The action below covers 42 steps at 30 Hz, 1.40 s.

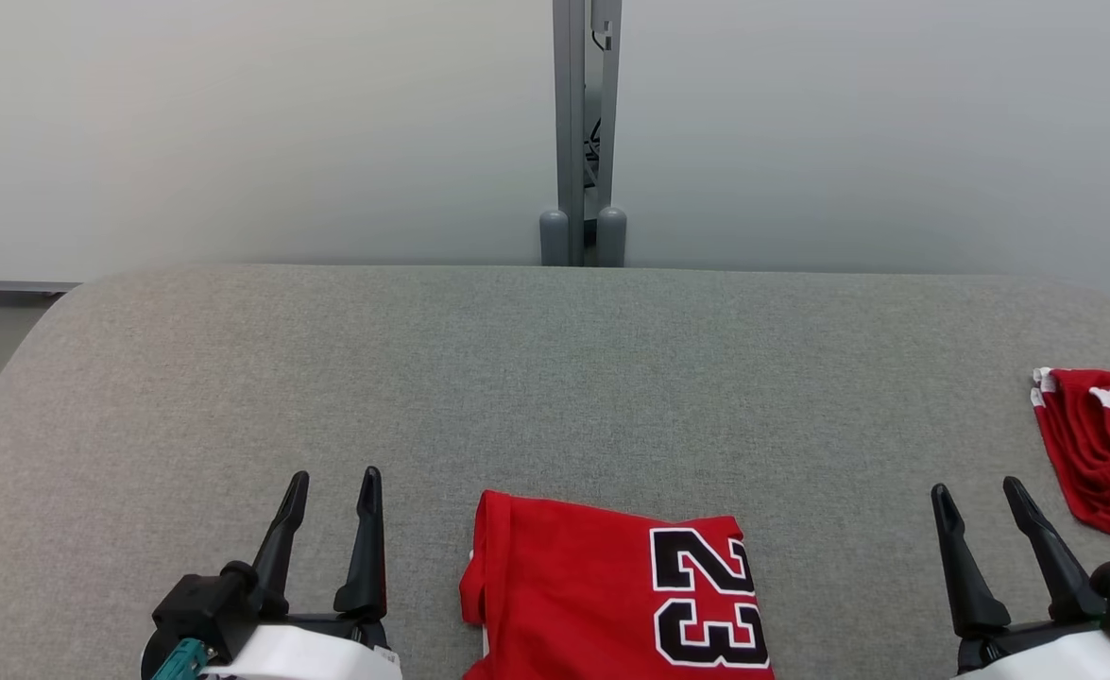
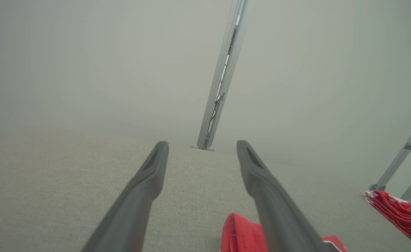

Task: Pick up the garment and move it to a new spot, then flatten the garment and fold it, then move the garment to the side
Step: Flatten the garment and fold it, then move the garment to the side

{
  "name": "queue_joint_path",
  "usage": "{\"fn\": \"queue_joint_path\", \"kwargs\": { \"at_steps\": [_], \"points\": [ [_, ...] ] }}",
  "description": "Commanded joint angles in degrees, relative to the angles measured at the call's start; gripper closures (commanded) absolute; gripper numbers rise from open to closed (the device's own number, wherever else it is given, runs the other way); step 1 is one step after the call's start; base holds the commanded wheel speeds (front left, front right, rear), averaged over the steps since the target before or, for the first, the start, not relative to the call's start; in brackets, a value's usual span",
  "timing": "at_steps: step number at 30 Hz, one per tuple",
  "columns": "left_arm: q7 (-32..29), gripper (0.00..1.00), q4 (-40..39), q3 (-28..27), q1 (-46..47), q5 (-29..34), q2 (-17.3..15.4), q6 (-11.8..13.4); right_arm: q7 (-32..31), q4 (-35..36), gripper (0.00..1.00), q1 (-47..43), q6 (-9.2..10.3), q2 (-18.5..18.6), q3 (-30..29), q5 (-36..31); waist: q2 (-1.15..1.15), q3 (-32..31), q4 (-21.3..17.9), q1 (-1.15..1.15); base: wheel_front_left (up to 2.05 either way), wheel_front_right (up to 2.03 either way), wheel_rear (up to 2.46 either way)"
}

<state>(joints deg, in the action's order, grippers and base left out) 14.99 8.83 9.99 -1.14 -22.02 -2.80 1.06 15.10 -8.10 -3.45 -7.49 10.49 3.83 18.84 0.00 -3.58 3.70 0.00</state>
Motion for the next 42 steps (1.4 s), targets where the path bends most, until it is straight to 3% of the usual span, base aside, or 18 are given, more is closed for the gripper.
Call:
{"fn": "queue_joint_path", "kwargs": {
  "at_steps": [1, 5, 9, 17, 23, 31, 42],
  "points": [
    [0.17, 0.0, 0.1, -0.22, 0.01, 0.17, -0.23, -0.17, 0.1, -0.18, 0.0, 0.39, -0.02, 0.5, -0.1, 0.38, 0.0, 0.06, 0.16, 0.0, 0.0, 0.0, 0.0],
    [0.17, 0.0, 0.08, -0.31, 0.12, 0.36, -0.23, -0.3, 0.1, -1.07, 0.0, 0.38, -0.02, 1.55, 2.18, 1.84, 0.0, 0.24, 0.55, 0.0, 0.0, 0.0, 0.0],
    [0.17, 0.0, 0.11, 0.13, 0.4, 0.52, -0.23, -0.32, 0.09, -2.41, 0.0, 0.93, -0.01, 4.68, 8.21, 6.81, 0.0, 0.95, 1.07, 0.0, 0.0, 0.0, 0.0],
    [0.17, 0.0, 0.42, 1.87, 1.36, 0.83, -0.23, 0.29, -4.77, -9.46, 0.0, 6.81, -0.02, 14.54, 29.96, 28.17, 0.0, 3.46, 2.6, 0.0, 0.0, 0.0, 0.0],
    [0.17, 0.0, 1.45, 3.2, 2.29, 0.91, -0.22, 0.97, -7.72, -10.53, 0.0, 12.98, -0.01, 19.91, 40.55, 40.54, 0.0, 5.43, 3.99, 0.0, 0.0, 0.0, 0.0],
    [0.17, 0.0, -0.57, 4.33, 3.51, 1.25, -0.23, 1.93, -8.41, -10.95, 0.0, 18.87, -0.01, 22.09, 48.81, 51.99, 0.0, 7.94, 6.03, 0.0, 0.0, 0.0, 0.0],
    [0.17, 0.0, -1.82, 5.41, 4.37, 1.2, -0.22, 2.93, -9.6, -12.63, 0.0, 24.19, -0.01, 21.32, 58.0, 59.17, 0.0, 10.21, 8.18, 0.0, 0.0, 0.0, 0.0]
  ]
}}
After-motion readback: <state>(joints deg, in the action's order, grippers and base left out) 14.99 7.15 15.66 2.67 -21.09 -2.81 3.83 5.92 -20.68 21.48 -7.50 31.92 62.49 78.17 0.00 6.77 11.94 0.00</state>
